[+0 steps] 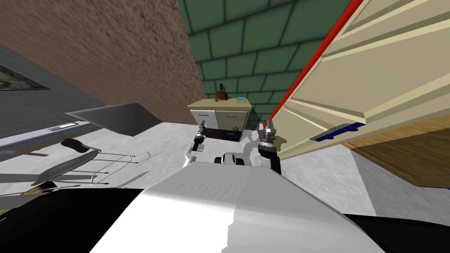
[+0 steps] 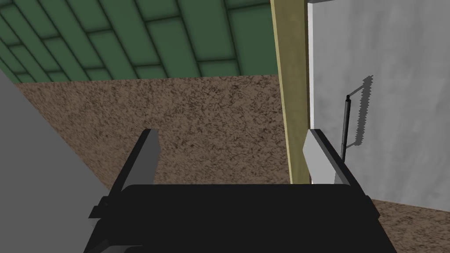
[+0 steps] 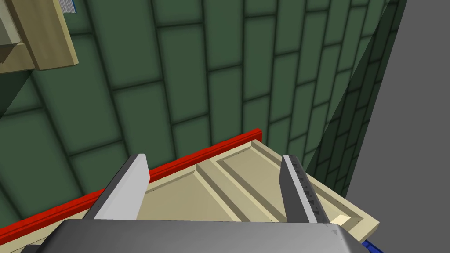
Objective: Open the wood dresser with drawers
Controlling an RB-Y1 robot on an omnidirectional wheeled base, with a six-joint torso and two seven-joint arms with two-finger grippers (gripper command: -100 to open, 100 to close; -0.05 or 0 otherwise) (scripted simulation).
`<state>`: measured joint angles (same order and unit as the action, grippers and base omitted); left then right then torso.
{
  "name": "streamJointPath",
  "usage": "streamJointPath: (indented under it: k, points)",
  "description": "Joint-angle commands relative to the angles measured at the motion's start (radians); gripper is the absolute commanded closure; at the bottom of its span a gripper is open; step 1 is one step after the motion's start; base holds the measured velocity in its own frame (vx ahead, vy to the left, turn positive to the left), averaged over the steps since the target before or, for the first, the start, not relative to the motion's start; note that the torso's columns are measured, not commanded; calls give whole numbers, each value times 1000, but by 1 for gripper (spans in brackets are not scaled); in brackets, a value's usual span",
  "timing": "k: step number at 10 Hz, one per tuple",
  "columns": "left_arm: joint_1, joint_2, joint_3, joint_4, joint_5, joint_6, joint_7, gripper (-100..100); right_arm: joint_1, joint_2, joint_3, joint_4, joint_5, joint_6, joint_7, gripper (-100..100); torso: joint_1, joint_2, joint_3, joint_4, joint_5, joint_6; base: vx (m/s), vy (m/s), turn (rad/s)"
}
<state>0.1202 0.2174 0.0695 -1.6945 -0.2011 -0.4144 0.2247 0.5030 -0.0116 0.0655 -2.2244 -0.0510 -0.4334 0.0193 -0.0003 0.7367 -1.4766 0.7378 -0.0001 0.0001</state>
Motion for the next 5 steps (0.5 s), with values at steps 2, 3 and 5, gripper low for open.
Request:
streamJointPath:
  k: [2, 3, 5]
  points:
    - [-68, -6, 8, 101, -20, -1, 8, -100, 0, 0, 0, 0, 0, 0, 0, 0, 1, 2, 1, 0, 0, 0, 65, -50, -8]
    - [-93, -9, 12, 132, -27, -1, 12, -100, 0, 0, 0, 0, 0, 0, 0, 0, 0, 2, 1, 0, 0, 0, 100, -76, -10]
    - [-118, -13, 15, 172, -34, -1, 15, -100, 0, 0, 0, 0, 0, 0, 0, 0, 0, 1, 0, 0, 0, 0, 79, -54, -4]
